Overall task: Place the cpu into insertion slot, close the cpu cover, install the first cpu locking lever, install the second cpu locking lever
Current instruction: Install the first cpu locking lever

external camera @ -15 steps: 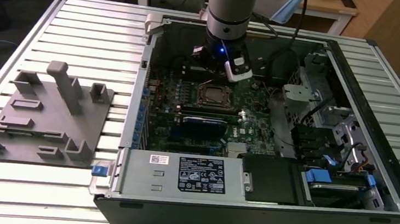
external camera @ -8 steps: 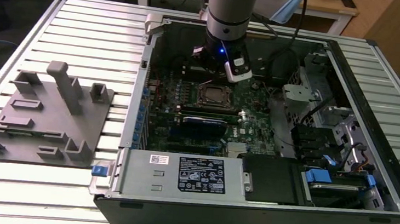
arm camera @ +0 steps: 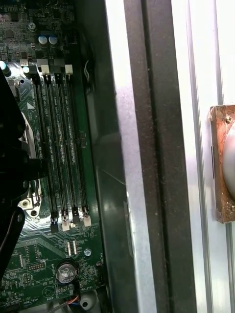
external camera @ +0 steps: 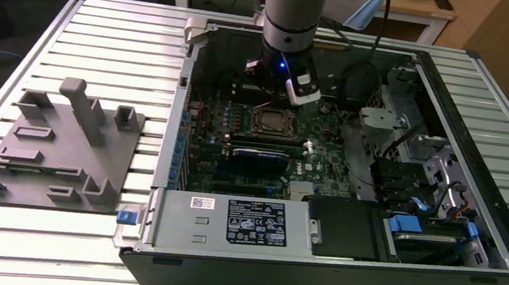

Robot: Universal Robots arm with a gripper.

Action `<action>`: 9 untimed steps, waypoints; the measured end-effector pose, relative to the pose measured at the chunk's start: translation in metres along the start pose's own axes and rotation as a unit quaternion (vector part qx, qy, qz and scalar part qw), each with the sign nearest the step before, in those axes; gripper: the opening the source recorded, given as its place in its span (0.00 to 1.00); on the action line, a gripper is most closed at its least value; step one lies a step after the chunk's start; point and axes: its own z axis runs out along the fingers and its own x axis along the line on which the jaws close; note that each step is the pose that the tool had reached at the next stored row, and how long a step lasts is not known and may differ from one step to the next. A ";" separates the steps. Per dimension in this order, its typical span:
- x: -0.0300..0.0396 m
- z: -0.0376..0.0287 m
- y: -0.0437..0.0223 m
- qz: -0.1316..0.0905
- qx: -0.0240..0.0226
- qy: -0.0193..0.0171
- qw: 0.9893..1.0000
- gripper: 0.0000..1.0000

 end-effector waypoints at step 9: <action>0.0000 0.0009 -0.0002 0.000 0.000 0.000 1.000 0.10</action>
